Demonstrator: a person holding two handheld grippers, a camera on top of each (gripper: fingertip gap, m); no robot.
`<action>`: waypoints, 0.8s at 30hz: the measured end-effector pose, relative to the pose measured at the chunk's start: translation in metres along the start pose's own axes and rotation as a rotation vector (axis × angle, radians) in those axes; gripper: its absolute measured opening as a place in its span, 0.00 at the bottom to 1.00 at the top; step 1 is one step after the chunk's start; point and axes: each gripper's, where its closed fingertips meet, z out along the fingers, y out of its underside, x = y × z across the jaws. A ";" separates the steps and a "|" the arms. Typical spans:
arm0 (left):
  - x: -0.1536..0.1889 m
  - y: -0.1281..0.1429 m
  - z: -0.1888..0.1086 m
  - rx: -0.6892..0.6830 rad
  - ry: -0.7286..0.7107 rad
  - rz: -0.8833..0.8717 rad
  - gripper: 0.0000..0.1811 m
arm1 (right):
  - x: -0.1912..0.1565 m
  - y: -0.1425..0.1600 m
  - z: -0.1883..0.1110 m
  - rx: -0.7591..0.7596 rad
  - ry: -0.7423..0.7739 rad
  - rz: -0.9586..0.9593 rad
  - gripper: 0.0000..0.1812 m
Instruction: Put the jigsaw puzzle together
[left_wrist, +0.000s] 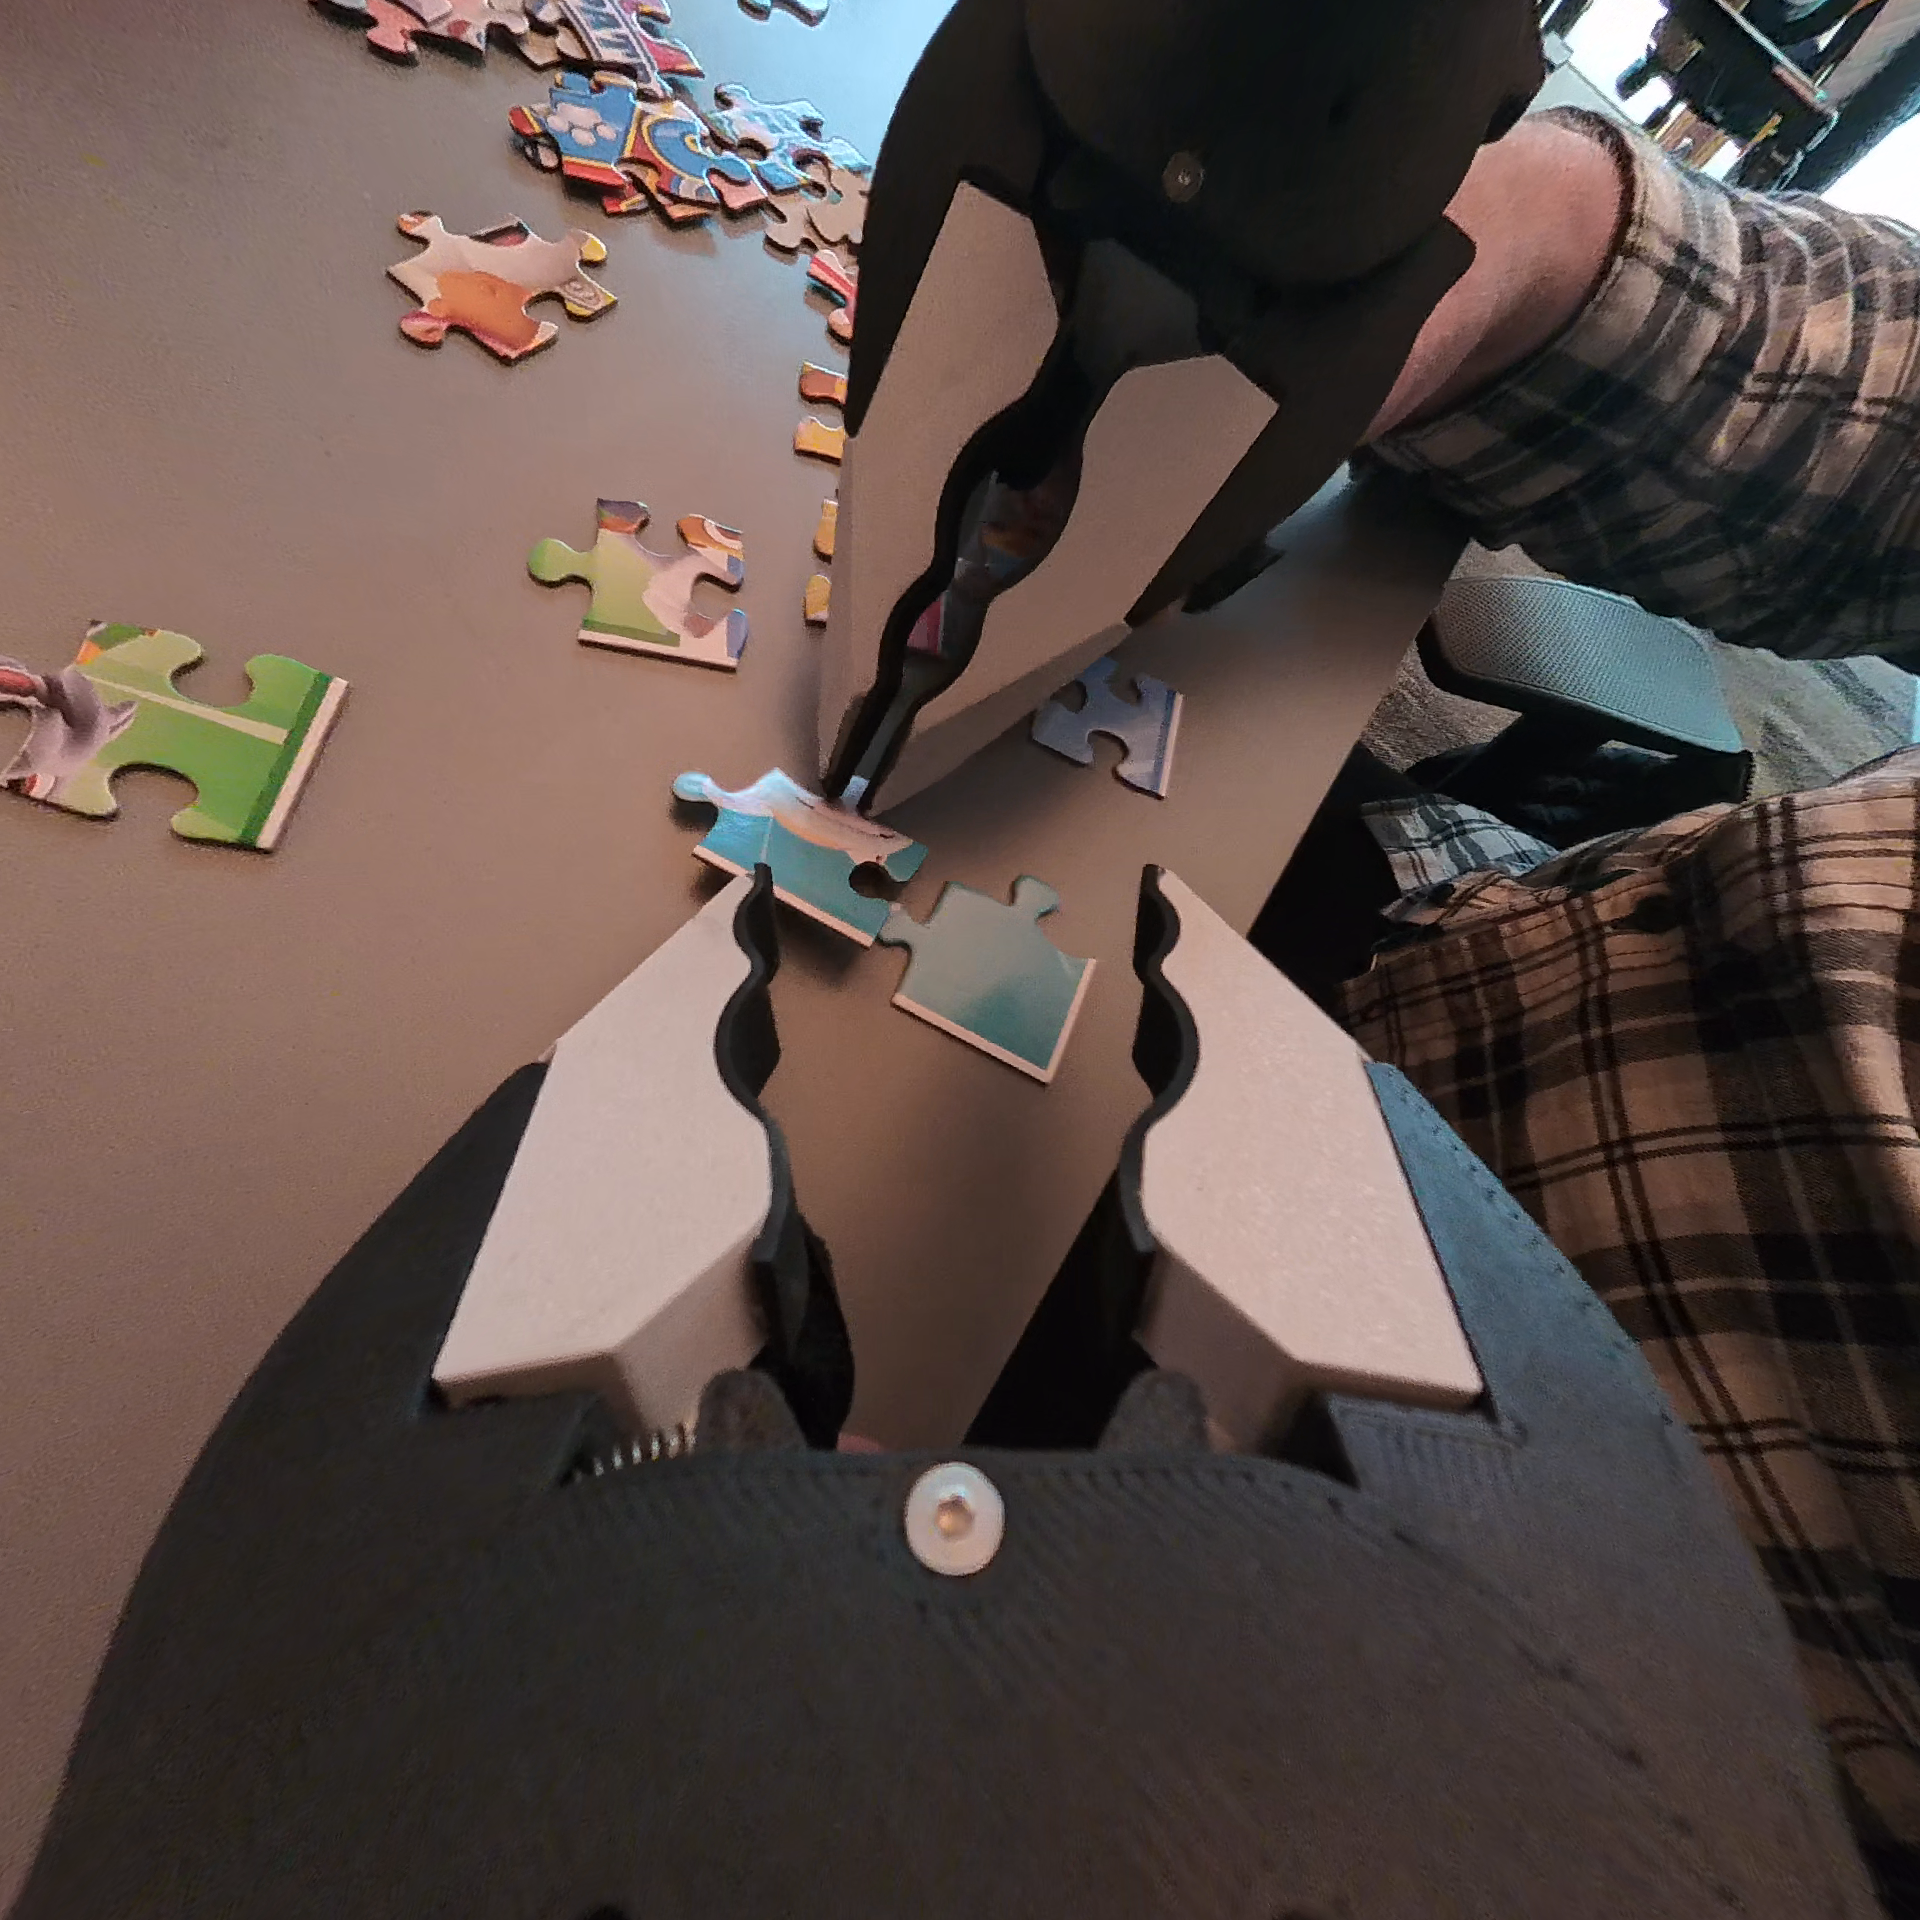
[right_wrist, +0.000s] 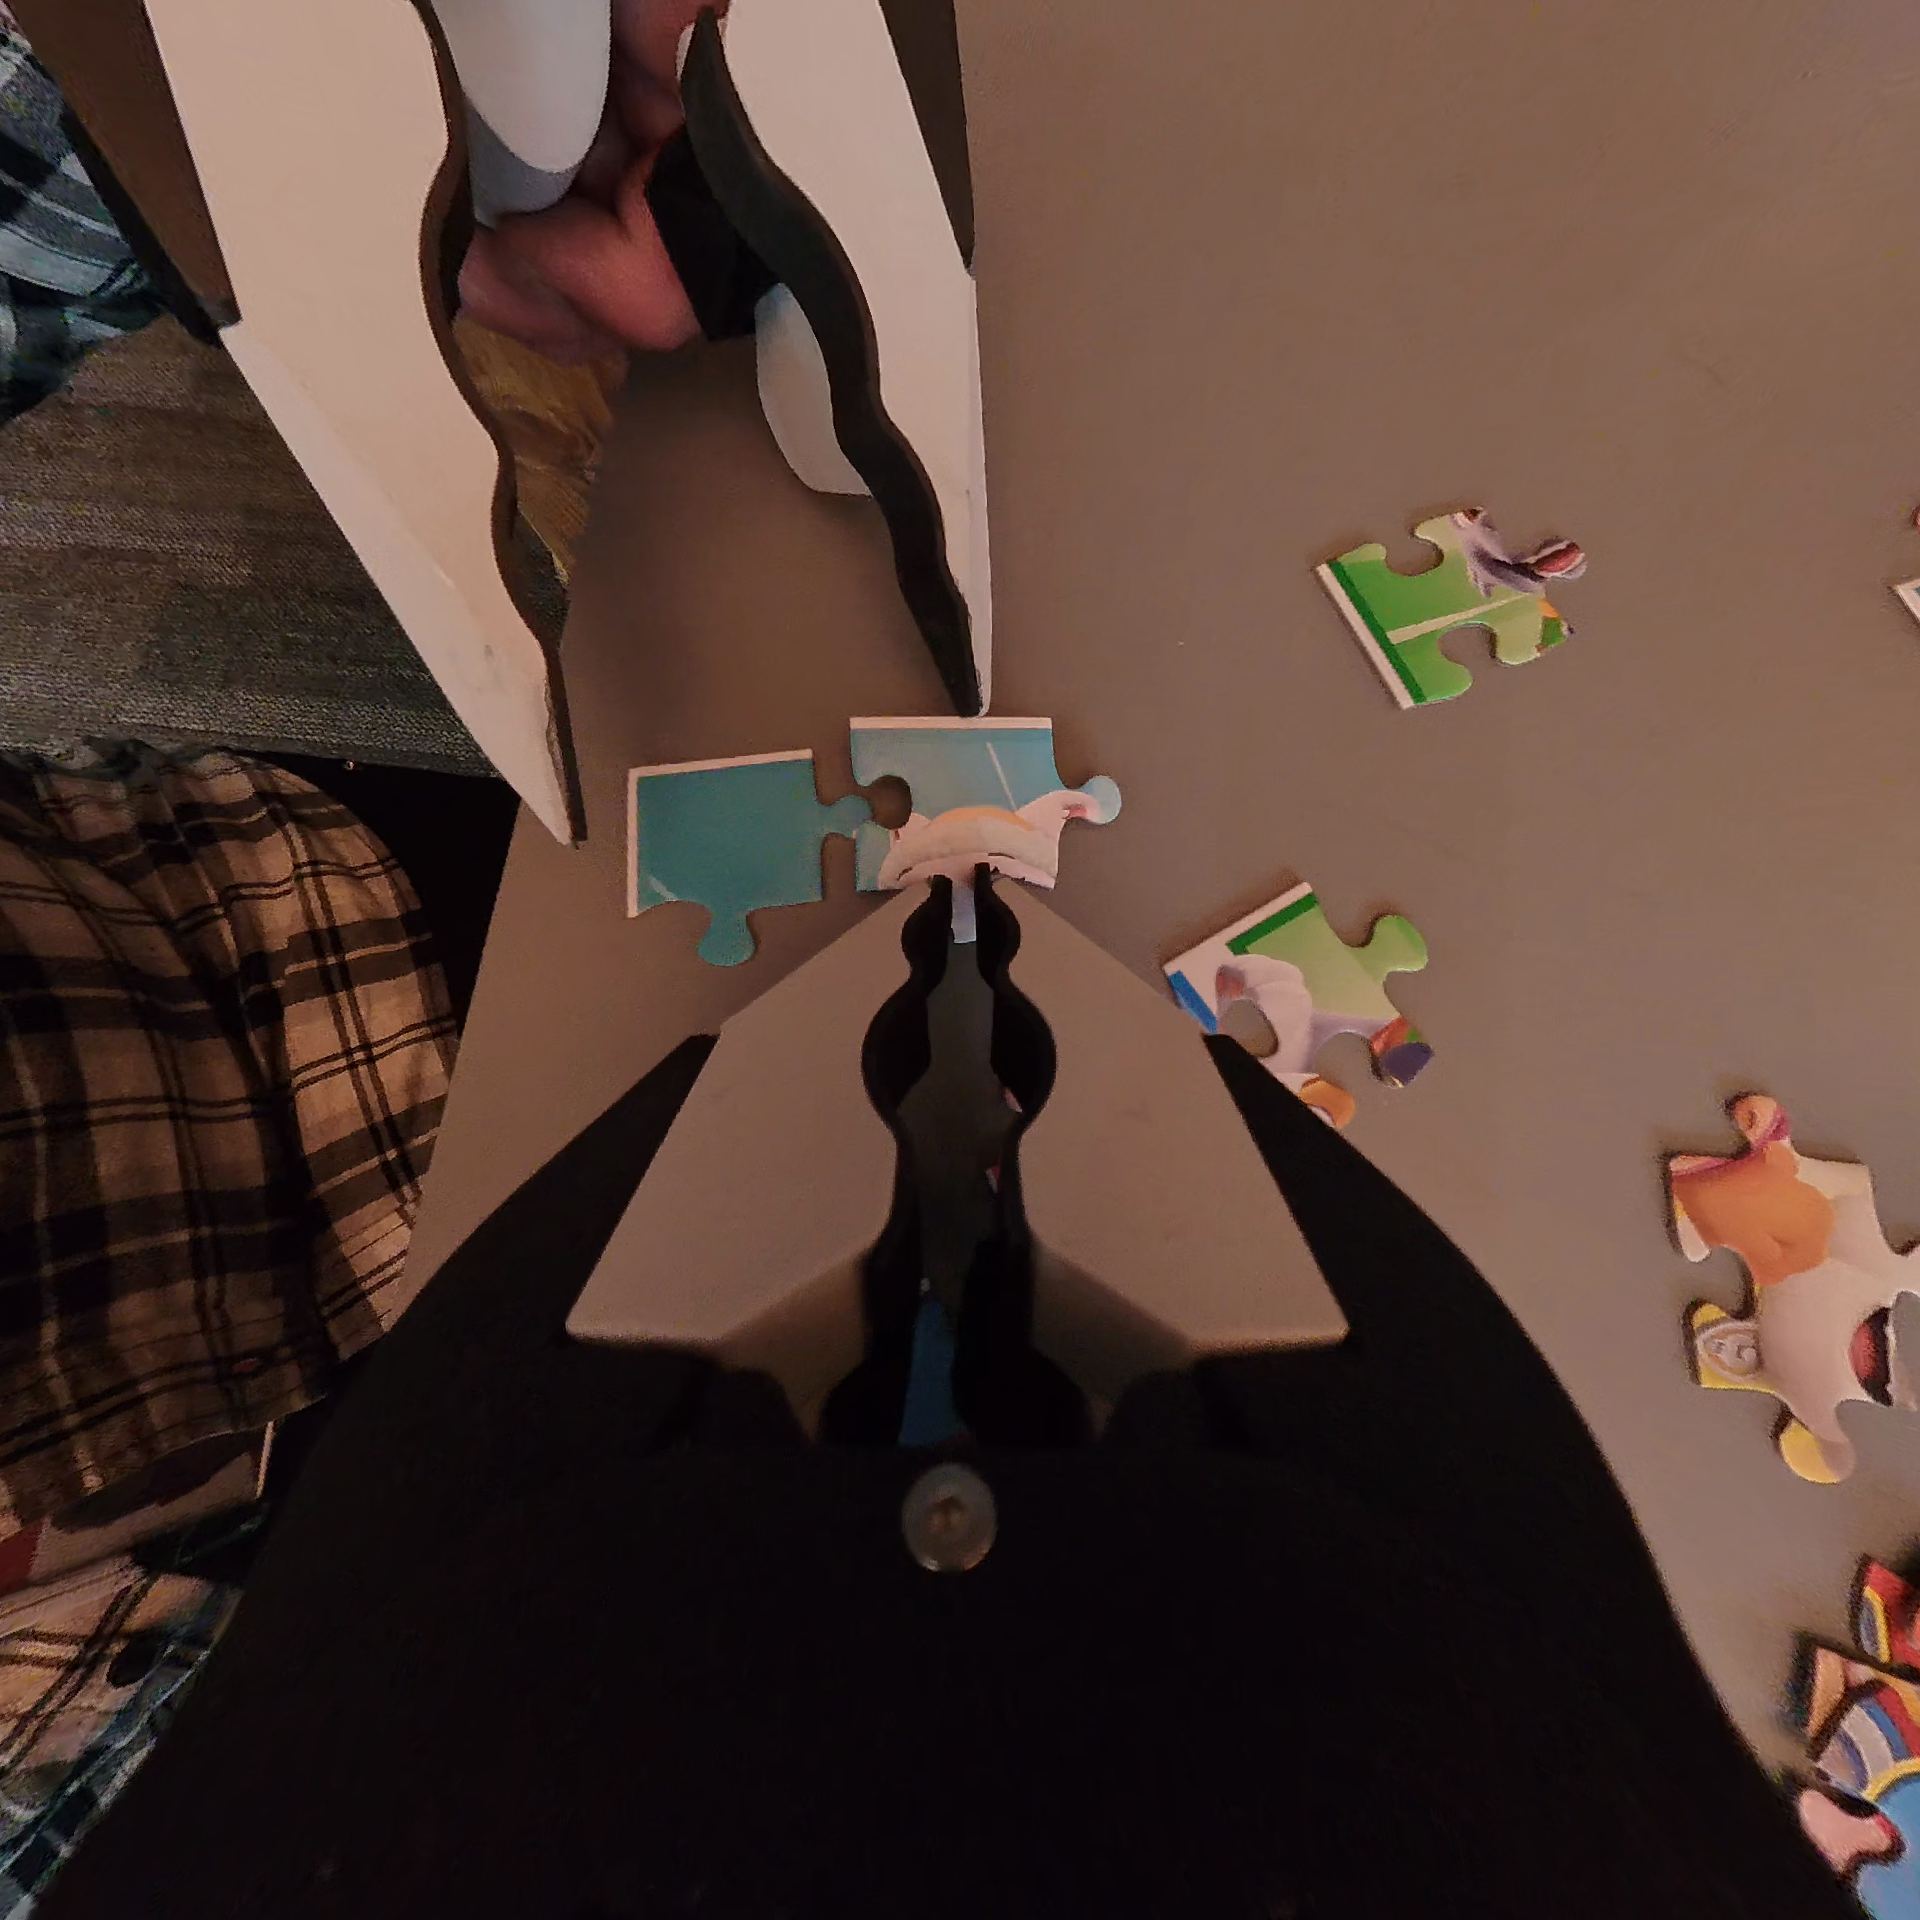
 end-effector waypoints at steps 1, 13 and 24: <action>0.001 0.000 -0.001 0.000 0.002 0.000 0.37 | -0.002 0.000 0.000 -0.003 -0.003 -0.004 0.02; 0.003 0.017 -0.001 -0.045 -0.016 -0.010 0.35 | -0.009 -0.001 0.003 -0.044 0.012 -0.059 0.00; 0.029 0.026 -0.010 -0.055 -0.053 0.090 0.32 | -0.012 -0.004 0.008 -0.064 0.042 -0.067 0.00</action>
